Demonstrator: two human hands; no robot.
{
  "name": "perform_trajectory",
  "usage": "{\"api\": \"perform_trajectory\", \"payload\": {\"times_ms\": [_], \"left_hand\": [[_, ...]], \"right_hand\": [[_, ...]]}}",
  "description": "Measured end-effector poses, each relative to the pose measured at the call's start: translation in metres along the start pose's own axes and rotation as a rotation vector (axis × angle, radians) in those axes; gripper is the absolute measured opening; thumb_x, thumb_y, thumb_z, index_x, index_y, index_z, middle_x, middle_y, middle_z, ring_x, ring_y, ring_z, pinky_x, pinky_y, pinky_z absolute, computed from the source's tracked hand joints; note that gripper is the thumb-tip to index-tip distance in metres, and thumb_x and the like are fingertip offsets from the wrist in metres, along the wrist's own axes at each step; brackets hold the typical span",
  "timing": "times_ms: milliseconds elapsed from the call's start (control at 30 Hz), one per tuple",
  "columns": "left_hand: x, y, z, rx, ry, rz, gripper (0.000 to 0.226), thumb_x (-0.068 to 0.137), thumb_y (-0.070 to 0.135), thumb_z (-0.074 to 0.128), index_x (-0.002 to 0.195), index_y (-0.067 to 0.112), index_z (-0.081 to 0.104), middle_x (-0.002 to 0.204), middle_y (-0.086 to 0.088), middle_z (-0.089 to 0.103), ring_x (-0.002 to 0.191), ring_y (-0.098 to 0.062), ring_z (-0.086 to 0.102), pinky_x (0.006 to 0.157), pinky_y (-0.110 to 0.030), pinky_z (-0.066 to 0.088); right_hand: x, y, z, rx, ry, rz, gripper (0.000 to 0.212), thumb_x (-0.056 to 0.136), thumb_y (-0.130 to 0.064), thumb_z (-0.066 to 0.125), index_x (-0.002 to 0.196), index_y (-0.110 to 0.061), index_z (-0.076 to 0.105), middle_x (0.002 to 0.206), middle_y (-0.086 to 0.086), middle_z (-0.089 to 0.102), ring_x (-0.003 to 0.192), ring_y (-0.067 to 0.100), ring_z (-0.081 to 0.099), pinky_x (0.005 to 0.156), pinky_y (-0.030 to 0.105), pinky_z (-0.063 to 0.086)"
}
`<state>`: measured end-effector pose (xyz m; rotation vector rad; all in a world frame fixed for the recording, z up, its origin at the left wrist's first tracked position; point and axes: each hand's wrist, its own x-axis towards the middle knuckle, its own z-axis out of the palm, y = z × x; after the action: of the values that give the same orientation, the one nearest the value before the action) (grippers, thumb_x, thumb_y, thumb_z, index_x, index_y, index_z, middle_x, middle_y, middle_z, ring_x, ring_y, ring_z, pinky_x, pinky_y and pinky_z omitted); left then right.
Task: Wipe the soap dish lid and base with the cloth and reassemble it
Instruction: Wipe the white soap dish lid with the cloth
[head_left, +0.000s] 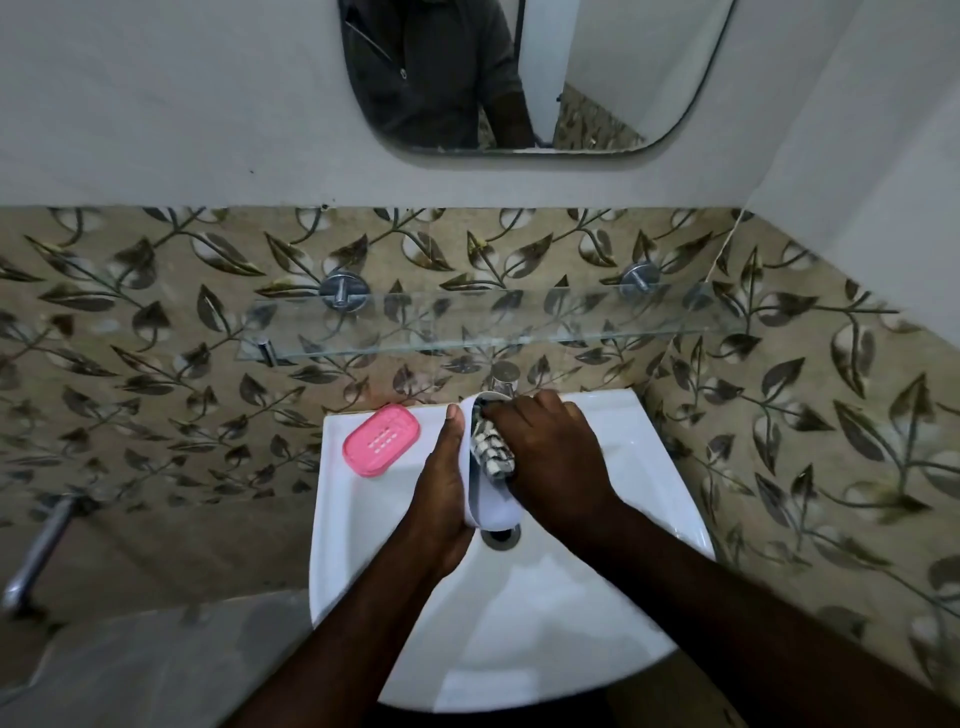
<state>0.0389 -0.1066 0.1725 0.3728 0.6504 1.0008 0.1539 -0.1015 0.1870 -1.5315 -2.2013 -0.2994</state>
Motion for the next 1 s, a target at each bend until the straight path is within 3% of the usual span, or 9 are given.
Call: {"api": "perform_trajectory", "payload": {"times_ms": [200,300,433,500,667,767,833,900,1000], "left_hand": [[0.010,-0.005,-0.007,0.175,0.169,0.044,0.048,0.094,0.055,0.040,0.098,0.017,0.069,0.095,-0.009,0.075,0.088,-0.025,0.069,0.083,-0.039,0.053],[0.008,-0.007,-0.008,0.251,0.138,0.039,0.053,0.093,0.058,0.041,0.111,0.016,0.067,0.103,-0.012,0.074,0.097,-0.028,0.069,0.087,-0.040,0.053],[0.005,-0.007,-0.002,0.269,0.034,0.039,0.057,0.097,0.056,0.032,0.124,0.015,0.060,0.114,-0.008,0.072,0.105,-0.021,0.068,0.088,-0.035,0.053],[0.007,-0.010,0.002,0.270,0.004,0.020,0.057,0.096,0.057,0.031,0.129,0.018,0.058,0.122,-0.005,0.068,0.112,-0.020,0.065,0.095,-0.037,0.051],[0.007,-0.015,-0.003,0.208,0.019,-0.043,0.053,0.096,0.055,0.031,0.121,0.020,0.062,0.121,-0.008,0.068,0.106,-0.021,0.066,0.087,-0.037,0.055],[0.009,-0.003,0.000,0.236,0.023,-0.015,0.046,0.098,0.051,0.031,0.108,0.019,0.062,0.091,-0.007,0.073,0.084,-0.020,0.068,0.077,-0.034,0.052],[0.014,0.004,-0.005,0.250,0.054,0.059,0.037,0.100,0.045,0.034,0.099,0.020,0.061,0.071,0.001,0.075,0.067,-0.011,0.071,0.066,-0.026,0.055],[0.015,0.010,-0.007,0.317,0.045,0.057,0.037,0.098,0.048,0.037,0.107,0.021,0.062,0.085,0.000,0.077,0.079,-0.013,0.073,0.075,-0.031,0.055],[0.017,0.006,-0.016,0.321,0.053,-0.029,0.056,0.093,0.057,0.040,0.129,0.017,0.056,0.116,-0.012,0.070,0.105,-0.026,0.067,0.091,-0.040,0.051]], "right_hand": [[-0.028,-0.016,-0.008,0.311,-0.288,0.290,0.019,0.076,-0.022,0.062,0.092,-0.016,0.056,0.091,0.006,0.069,0.087,0.031,0.062,0.068,0.034,0.043],[-0.042,-0.022,-0.014,0.592,-0.344,0.434,0.007,0.076,-0.024,0.061,0.080,-0.018,0.059,0.075,0.000,0.069,0.073,0.025,0.067,0.064,0.034,0.052],[-0.032,-0.020,-0.018,0.979,-0.224,0.747,0.010,0.079,-0.017,0.068,0.087,-0.015,0.073,0.081,0.000,0.076,0.076,0.012,0.072,0.075,0.040,0.059],[-0.022,-0.016,-0.017,0.992,-0.087,0.857,0.007,0.081,-0.014,0.069,0.087,-0.015,0.073,0.081,0.001,0.076,0.077,0.014,0.073,0.076,0.042,0.059],[-0.023,-0.013,-0.016,0.966,-0.127,0.625,0.011,0.084,-0.002,0.060,0.087,-0.006,0.070,0.081,0.006,0.074,0.076,0.012,0.070,0.071,0.036,0.058],[-0.035,-0.007,-0.009,0.946,-0.307,0.456,0.013,0.075,-0.006,0.056,0.081,0.002,0.063,0.078,0.021,0.067,0.064,0.019,0.061,0.061,0.042,0.052],[-0.040,-0.005,-0.003,0.868,-0.356,0.318,0.007,0.070,-0.003,0.055,0.074,-0.001,0.061,0.073,0.011,0.066,0.070,0.010,0.061,0.069,0.030,0.049],[-0.040,-0.005,-0.001,0.703,-0.367,0.153,0.015,0.064,-0.002,0.052,0.066,-0.016,0.058,0.070,-0.006,0.061,0.074,0.001,0.054,0.069,0.023,0.042],[-0.037,-0.001,0.000,0.367,-0.354,-0.065,0.026,0.058,-0.011,0.047,0.072,-0.033,0.046,0.075,-0.008,0.060,0.079,0.017,0.049,0.062,0.033,0.034]]}}
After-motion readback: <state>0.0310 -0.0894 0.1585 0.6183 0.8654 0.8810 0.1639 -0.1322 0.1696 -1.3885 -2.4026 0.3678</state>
